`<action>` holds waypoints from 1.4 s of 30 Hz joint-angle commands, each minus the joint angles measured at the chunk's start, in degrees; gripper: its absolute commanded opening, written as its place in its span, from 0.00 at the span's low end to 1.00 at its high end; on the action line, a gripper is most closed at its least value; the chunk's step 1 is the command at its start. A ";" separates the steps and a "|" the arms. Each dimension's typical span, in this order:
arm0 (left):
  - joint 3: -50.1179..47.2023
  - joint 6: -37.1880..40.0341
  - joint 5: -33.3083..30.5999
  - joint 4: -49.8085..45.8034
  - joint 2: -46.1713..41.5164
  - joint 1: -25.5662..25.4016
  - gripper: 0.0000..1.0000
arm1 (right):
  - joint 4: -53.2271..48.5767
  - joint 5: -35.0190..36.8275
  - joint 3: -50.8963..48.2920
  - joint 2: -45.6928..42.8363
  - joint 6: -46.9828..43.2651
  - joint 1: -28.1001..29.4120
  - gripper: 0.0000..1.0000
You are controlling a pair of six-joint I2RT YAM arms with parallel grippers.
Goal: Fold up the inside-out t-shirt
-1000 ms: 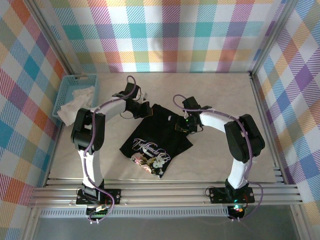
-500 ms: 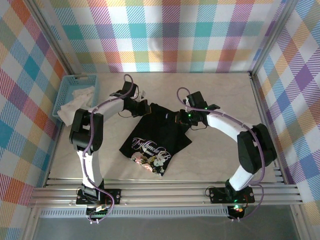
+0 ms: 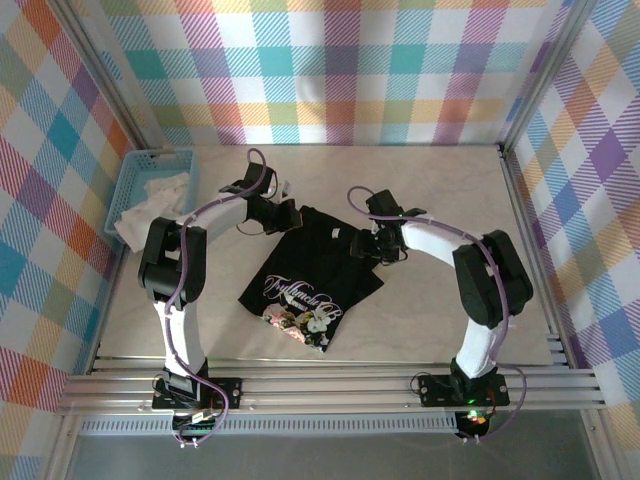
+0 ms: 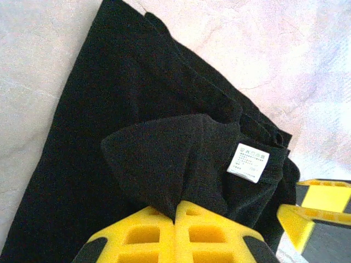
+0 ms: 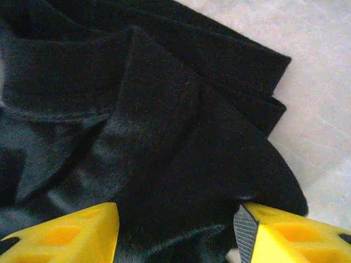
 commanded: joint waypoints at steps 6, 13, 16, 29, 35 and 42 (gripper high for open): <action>-0.17 -0.08 1.56 1.05 -0.60 0.58 0.00 | 2.15 -0.39 2.44 1.46 0.80 0.60 0.19; 0.01 0.00 1.20 0.80 -1.14 0.71 0.00 | 2.48 -0.94 0.48 -4.20 0.10 0.60 0.05; 0.41 0.04 1.07 0.56 -1.66 1.06 0.00 | 3.40 -2.61 -0.25 -6.89 -0.15 0.57 0.05; 3.32 -0.50 1.09 0.15 -0.76 2.69 0.00 | 25.29 -20.87 -6.64 -7.73 -2.07 -2.55 0.00; 4.58 -0.56 0.58 1.48 2.29 3.41 0.00 | 37.95 -26.54 -11.15 -1.04 0.57 -8.97 0.00; 7.75 0.67 -3.60 -0.34 7.63 4.42 0.00 | 29.15 -20.60 -3.22 8.32 4.68 -11.07 0.09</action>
